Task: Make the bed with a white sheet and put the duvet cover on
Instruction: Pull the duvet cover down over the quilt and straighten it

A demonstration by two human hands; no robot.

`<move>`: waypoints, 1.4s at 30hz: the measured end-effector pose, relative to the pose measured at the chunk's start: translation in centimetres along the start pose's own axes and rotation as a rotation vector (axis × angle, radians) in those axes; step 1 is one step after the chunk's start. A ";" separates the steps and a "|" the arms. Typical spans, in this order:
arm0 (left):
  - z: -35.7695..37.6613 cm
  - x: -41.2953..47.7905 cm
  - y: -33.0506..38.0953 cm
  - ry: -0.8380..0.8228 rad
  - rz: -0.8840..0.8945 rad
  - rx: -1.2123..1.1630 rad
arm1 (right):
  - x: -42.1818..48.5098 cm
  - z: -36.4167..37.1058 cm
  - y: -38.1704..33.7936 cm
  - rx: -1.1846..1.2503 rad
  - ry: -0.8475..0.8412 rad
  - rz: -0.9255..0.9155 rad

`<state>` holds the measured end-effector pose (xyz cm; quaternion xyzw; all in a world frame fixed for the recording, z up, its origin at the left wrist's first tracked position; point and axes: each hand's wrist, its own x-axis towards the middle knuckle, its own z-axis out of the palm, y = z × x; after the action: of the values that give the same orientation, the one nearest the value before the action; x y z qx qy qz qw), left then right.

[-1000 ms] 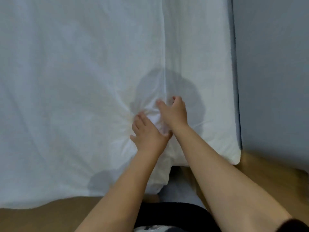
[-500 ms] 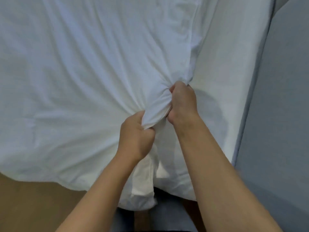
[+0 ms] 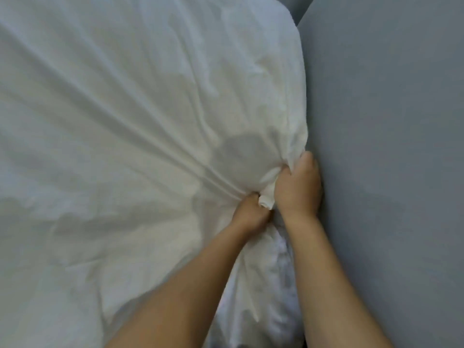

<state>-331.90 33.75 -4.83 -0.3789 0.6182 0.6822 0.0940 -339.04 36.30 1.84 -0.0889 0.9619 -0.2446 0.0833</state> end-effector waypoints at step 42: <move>-35.5 -23.6 -25.9 0.613 -0.231 0.891 | -32.2 23.3 -13.4 -0.409 -0.949 -0.833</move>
<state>-285.84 14.96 -8.03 -0.5489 0.8007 0.1983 0.1353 -301.32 20.89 -8.12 -0.5656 0.7331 -0.0031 0.3776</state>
